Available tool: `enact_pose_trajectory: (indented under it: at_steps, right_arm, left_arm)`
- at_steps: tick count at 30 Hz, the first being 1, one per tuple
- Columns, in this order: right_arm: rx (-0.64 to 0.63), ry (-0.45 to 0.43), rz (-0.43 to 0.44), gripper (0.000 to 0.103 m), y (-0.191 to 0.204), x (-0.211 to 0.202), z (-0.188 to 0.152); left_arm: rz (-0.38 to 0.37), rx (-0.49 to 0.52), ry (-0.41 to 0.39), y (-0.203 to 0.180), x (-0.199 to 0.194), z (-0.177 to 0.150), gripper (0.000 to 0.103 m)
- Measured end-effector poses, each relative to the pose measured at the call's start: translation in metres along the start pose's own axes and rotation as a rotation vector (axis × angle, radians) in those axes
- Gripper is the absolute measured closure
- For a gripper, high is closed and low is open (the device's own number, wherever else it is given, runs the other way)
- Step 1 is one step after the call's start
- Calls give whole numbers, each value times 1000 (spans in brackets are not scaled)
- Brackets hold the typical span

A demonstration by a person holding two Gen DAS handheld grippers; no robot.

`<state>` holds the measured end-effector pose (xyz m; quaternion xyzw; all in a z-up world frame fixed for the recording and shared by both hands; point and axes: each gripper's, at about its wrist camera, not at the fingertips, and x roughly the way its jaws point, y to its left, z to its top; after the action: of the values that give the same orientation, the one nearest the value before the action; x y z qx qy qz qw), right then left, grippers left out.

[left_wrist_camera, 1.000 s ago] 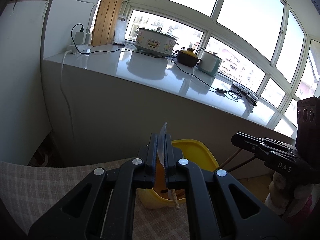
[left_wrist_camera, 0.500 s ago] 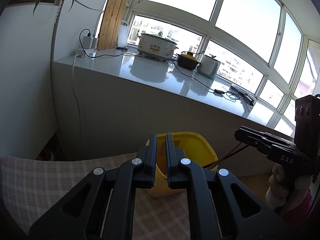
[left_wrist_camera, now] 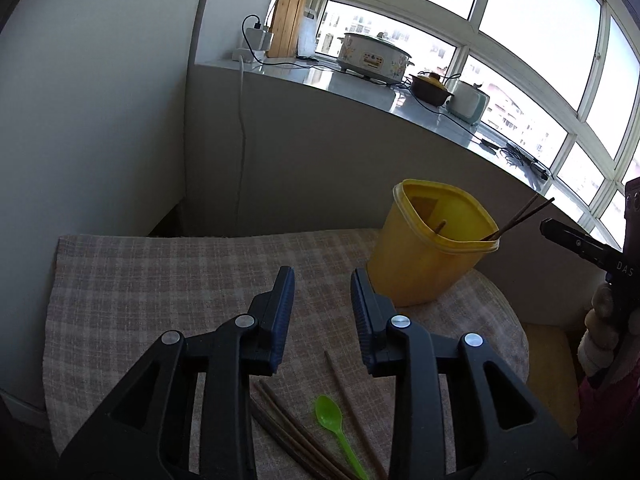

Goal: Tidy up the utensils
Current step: 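Move both open tools back toward the remaining chopsticks and green spoon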

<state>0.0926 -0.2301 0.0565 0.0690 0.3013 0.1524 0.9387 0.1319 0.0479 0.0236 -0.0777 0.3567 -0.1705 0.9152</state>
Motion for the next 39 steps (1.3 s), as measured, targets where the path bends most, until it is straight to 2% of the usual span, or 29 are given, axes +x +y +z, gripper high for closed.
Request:
enact_pose_trajectory:
  at_steps: [7, 16, 26, 32, 39]
  right_arm:
    - [-54, 125, 24, 69, 18, 26, -31]
    - [-88, 279, 92, 69, 49, 71, -64]
    - [-115, 450, 131, 69, 73, 106, -109]
    - [-123, 512, 154, 69, 81, 123, -126]
    - [-149, 555, 165, 69, 96, 138, -140]
  left_arm:
    - [41, -91, 103, 37, -3, -44, 75]
    - [46, -158, 228, 54, 13, -91, 75]
    - [36, -113, 328, 31, 27, -132, 75]
    - [55, -107, 334, 25, 29, -142, 75]
    - [104, -48, 347, 10, 42, -146, 75]
